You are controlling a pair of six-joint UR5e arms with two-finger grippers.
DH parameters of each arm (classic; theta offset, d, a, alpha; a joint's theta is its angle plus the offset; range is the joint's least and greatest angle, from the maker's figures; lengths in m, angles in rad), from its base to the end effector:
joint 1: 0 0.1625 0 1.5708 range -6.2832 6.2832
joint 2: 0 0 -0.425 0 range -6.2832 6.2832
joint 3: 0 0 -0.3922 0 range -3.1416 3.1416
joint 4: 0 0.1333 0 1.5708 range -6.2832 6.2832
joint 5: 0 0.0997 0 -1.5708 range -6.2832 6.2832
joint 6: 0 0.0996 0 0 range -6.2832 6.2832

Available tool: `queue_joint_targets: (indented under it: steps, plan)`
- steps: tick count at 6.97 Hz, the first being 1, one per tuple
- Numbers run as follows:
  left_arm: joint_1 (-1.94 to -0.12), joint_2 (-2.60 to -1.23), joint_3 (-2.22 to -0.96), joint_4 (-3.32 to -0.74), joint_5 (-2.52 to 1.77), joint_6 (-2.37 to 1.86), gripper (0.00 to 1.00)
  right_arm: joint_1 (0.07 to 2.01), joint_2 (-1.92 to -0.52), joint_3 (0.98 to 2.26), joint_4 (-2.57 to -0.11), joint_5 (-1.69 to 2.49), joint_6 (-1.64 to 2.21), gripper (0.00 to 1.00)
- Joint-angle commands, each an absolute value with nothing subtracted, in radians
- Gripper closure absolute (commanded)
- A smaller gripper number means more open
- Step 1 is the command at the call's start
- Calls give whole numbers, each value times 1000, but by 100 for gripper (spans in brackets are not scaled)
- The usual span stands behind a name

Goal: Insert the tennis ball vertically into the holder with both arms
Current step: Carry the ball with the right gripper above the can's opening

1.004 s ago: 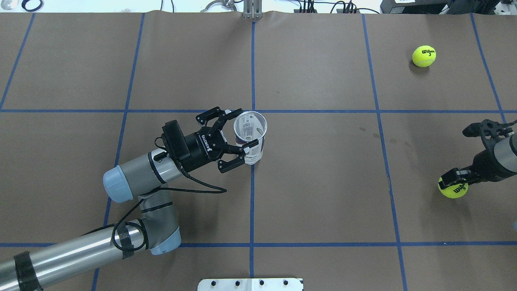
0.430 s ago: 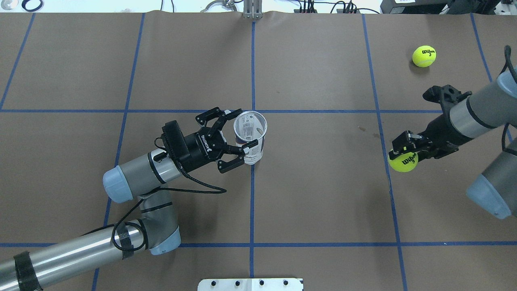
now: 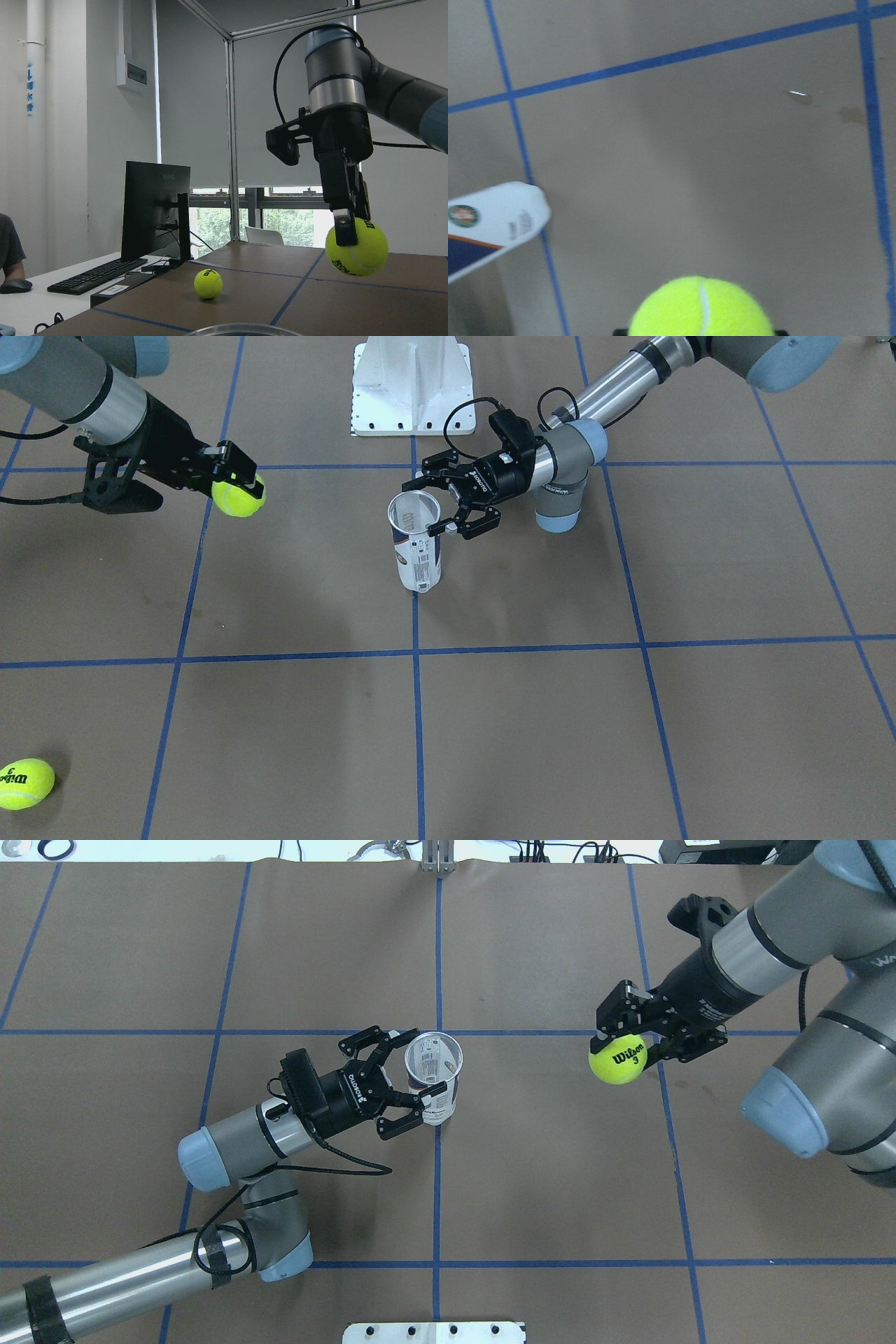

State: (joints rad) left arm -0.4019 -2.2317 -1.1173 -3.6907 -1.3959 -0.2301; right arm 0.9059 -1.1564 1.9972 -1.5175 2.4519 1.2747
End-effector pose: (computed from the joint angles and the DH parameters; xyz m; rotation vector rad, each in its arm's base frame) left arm 0.5370 -0.3919 0.2774 1.8372 1.4309 0.2720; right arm -0.2915 -0.4634 0.2212 -0.2035 -1.1442 0.1462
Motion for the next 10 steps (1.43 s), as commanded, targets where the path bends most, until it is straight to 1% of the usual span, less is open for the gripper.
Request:
queue_joint_targets:
  steps: [1, 3, 5, 10]
  plan:
    - [-402, -2232, -1117, -3691, -1396, -230, 13, 884, -1016, 1973, -1552, 2444, 1394, 100]
    - [-402, -2232, -1118, -3691, -1396, -230, 13, 823, -892, 1895, -1551, 2369, 1477, 100]
    - [-402, -2232, -1118, -3689, -1396, -230, 13, 776, -809, 1812, -1551, 2304, 1496, 100]
    - [-402, -2232, -1117, -3688, -1390, -230, 13, 710, -759, 1749, -1549, 2235, 1513, 100]
